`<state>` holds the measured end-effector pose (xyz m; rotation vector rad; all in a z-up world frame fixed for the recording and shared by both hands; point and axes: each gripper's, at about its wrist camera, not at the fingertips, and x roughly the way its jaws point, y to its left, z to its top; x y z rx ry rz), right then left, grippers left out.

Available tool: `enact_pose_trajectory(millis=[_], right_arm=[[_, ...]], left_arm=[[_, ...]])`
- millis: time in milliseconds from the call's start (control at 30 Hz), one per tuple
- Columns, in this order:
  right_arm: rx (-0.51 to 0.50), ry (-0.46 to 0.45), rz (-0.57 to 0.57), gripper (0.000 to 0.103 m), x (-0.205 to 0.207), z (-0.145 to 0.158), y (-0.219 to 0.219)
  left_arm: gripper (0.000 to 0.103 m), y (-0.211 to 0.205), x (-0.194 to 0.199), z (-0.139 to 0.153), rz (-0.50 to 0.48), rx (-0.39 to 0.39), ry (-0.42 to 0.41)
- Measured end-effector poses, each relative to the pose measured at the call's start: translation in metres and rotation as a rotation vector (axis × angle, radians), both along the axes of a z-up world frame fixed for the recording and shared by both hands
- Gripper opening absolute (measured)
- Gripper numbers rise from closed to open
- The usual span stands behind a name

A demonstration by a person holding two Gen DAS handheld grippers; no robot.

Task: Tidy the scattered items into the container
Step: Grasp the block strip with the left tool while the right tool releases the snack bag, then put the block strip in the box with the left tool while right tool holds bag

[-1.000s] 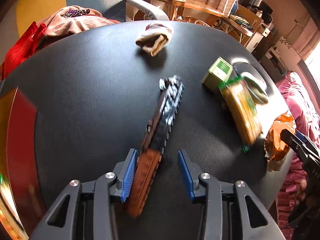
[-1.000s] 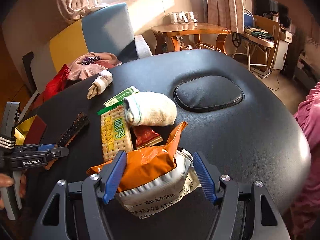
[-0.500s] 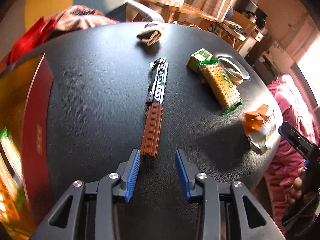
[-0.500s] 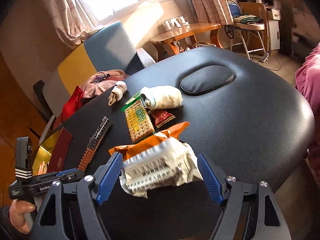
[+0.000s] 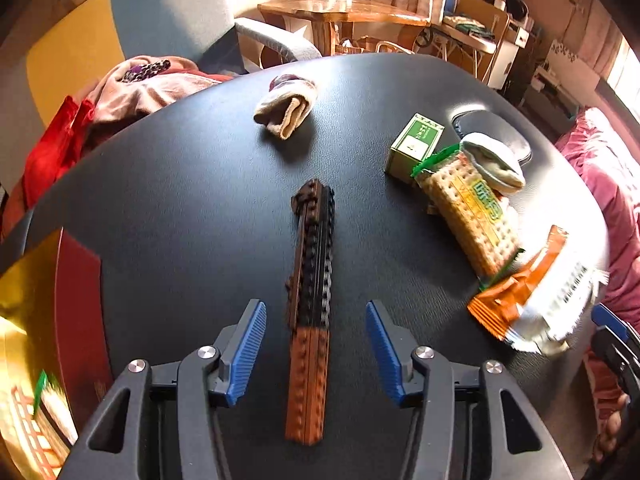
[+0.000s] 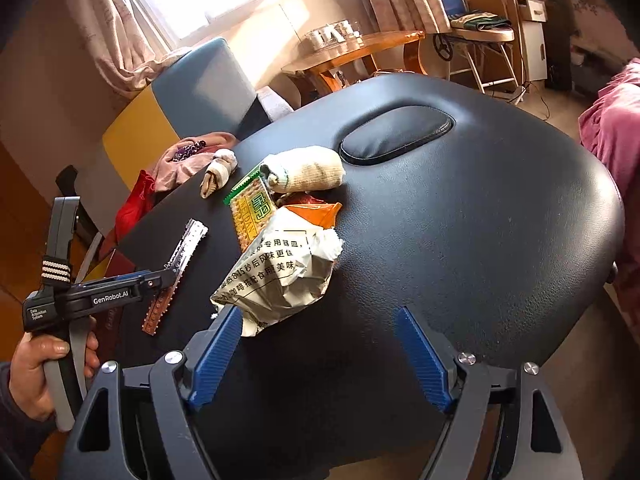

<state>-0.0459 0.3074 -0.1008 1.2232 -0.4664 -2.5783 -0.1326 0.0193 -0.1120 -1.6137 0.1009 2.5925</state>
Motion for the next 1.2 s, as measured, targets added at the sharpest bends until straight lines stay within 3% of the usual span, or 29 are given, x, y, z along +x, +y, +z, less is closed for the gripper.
enact_pose_trajectory(millis=[67, 167, 267, 467, 633, 733, 867, 1067, 1200], right_arm=[[-0.005, -0.006, -0.003, 0.081, -0.002, -0.002, 0.001], [-0.015, -0.013, -0.009, 0.082, -0.004, -0.005, 0.003], [-0.032, -0.022, -0.012, 0.083, -0.004, -0.008, 0.006], [-0.089, -0.041, -0.015, 0.084, -0.005, -0.014, 0.005], [-0.198, -0.079, -0.03, 0.092, -0.006, -0.017, 0.002], [-0.228, -0.093, -0.068, 0.092, -0.01, -0.019, -0.002], [-0.238, -0.108, -0.105, 0.092, -0.023, -0.019, -0.011], [-0.159, -0.116, -0.165, 0.091, -0.044, -0.019, -0.029], [-0.055, -0.12, -0.138, 0.07, -0.053, -0.019, -0.047]], left_arm=[[0.053, 0.001, -0.006, -0.005, -0.006, -0.002, -0.011], [0.035, -0.005, -0.011, -0.015, 0.01, 0.027, -0.03], [0.023, -0.014, -0.005, -0.016, 0.027, 0.062, -0.023], [0.023, -0.027, 0.025, -0.015, 0.05, 0.139, -0.01], [0.023, -0.025, 0.055, -0.011, 0.064, 0.184, -0.014], [0.034, -0.027, 0.062, -0.008, 0.084, 0.223, -0.02], [0.042, -0.023, 0.059, -0.002, 0.058, 0.192, 0.004], [0.043, -0.01, 0.049, -0.007, 0.001, 0.12, -0.004], [0.028, -0.002, 0.047, -0.014, -0.027, 0.069, 0.006]])
